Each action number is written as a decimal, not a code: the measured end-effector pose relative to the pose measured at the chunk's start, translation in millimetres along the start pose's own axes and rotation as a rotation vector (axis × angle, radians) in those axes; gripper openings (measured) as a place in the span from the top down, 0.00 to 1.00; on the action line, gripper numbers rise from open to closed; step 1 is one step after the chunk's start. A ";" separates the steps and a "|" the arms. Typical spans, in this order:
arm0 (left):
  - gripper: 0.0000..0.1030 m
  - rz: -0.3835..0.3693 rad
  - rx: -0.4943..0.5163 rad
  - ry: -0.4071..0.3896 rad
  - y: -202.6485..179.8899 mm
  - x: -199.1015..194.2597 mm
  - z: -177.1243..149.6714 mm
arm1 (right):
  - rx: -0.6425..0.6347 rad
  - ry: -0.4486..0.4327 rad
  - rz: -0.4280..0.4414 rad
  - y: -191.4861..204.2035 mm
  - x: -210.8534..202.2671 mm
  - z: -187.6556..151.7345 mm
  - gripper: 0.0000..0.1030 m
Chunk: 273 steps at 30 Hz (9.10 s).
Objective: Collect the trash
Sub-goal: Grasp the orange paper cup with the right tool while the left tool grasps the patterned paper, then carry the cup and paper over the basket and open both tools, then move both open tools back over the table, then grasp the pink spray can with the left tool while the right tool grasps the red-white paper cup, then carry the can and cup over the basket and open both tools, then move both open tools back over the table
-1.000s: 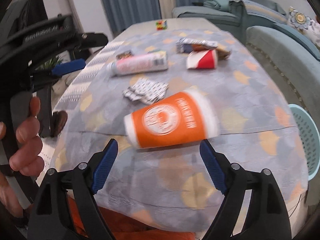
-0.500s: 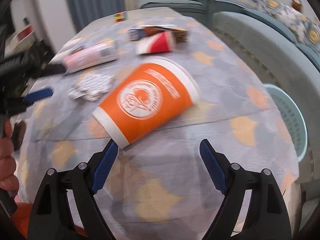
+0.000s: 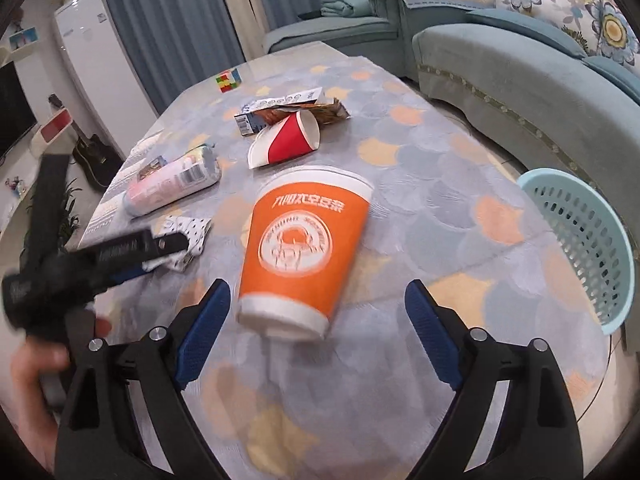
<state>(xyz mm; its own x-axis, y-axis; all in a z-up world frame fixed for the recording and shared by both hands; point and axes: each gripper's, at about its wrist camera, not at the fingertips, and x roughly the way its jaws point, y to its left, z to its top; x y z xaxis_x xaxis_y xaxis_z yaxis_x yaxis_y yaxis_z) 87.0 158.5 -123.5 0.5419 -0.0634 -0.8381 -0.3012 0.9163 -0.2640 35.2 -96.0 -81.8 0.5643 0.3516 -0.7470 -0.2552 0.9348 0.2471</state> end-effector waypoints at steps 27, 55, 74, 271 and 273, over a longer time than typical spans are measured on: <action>1.00 -0.176 0.117 -0.209 -23.7 -53.5 -7.8 | 0.031 -0.017 -0.001 -11.5 15.2 20.1 0.43; 1.00 -0.488 0.489 -0.179 -301.6 -36.4 -29.3 | 0.235 -0.181 -0.363 -245.8 -108.3 41.6 0.43; 0.99 -0.493 0.571 0.043 -343.4 59.2 -58.9 | 0.466 0.024 -0.345 -324.1 -45.1 -3.4 0.40; 0.32 -0.486 0.326 -0.171 -240.3 -47.2 5.7 | 0.165 -0.145 -0.266 -191.3 -96.5 43.7 0.27; 0.31 -0.449 0.307 -0.201 -220.7 -58.1 14.8 | 0.136 -0.145 -0.245 -173.6 -92.2 53.7 0.27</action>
<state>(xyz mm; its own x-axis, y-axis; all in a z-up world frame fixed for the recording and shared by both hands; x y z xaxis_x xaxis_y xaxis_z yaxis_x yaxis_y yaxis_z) 133.5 -34.1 -9.5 0.7112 -0.4236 -0.5611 0.2178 0.8916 -0.3970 69.6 -288.0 -22.7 0.7049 0.1090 -0.7008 0.0045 0.9874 0.1581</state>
